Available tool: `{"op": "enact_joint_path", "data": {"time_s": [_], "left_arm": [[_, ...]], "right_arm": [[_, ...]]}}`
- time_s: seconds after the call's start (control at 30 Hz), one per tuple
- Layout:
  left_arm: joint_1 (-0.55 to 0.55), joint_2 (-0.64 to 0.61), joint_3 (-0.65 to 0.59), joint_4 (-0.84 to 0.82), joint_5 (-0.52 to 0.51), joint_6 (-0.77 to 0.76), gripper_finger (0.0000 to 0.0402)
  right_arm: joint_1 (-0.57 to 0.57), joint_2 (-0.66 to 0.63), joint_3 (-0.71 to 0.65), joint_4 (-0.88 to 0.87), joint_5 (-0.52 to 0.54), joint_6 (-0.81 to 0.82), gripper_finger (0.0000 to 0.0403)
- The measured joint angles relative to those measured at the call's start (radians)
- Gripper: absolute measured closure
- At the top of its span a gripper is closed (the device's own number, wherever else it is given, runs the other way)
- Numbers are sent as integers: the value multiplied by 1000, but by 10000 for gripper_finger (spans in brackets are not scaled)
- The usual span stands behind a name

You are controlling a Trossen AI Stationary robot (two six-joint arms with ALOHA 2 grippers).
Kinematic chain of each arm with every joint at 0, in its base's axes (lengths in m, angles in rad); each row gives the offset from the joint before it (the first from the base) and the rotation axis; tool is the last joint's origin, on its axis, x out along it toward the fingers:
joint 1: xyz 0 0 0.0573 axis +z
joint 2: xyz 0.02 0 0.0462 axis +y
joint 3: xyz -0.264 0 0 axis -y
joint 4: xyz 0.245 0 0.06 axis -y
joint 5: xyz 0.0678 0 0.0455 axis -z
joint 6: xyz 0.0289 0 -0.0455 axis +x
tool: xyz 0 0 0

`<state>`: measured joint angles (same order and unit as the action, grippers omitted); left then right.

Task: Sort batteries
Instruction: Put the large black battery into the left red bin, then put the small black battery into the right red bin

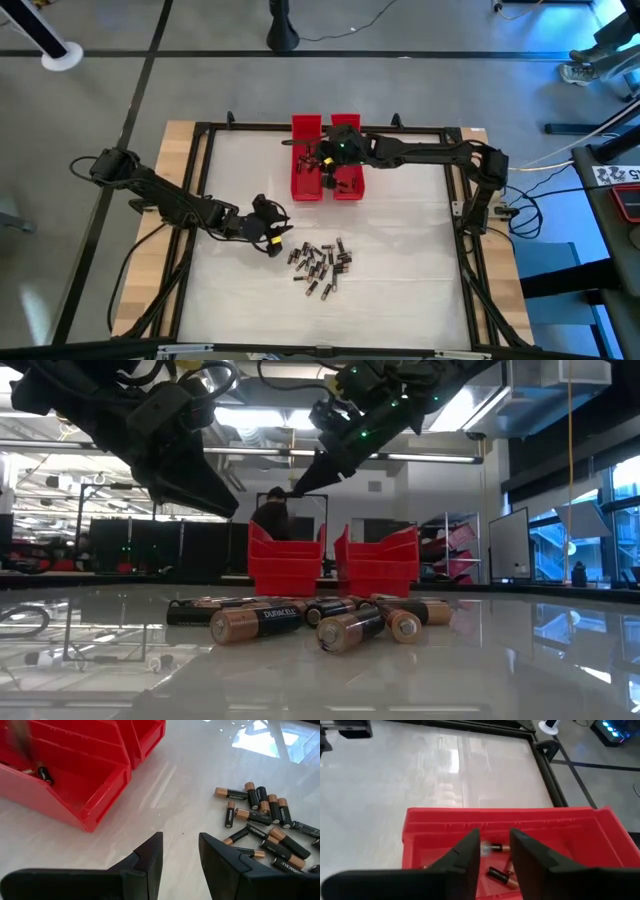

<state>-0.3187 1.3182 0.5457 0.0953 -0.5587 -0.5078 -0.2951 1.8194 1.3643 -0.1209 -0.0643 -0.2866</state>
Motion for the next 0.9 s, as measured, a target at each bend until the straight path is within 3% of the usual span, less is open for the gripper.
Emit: {"op": "enact_joint_path", "data": {"time_s": [0.17,0.4,0.63,0.9], "left_arm": [[-3,0,0,-7,0,1,286],[-16,0,0,-29,0,19,286],[-13,0,0,-33,0,49,286],[-13,0,0,-31,0,64,286]], "right_arm": [[0,-1,0,-27,0,2,261],[32,-76,0,-267,-58,33,241],[181,-98,-1,-490,-116,79,240],[365,-93,-124,-449,-83,145,240]]}}
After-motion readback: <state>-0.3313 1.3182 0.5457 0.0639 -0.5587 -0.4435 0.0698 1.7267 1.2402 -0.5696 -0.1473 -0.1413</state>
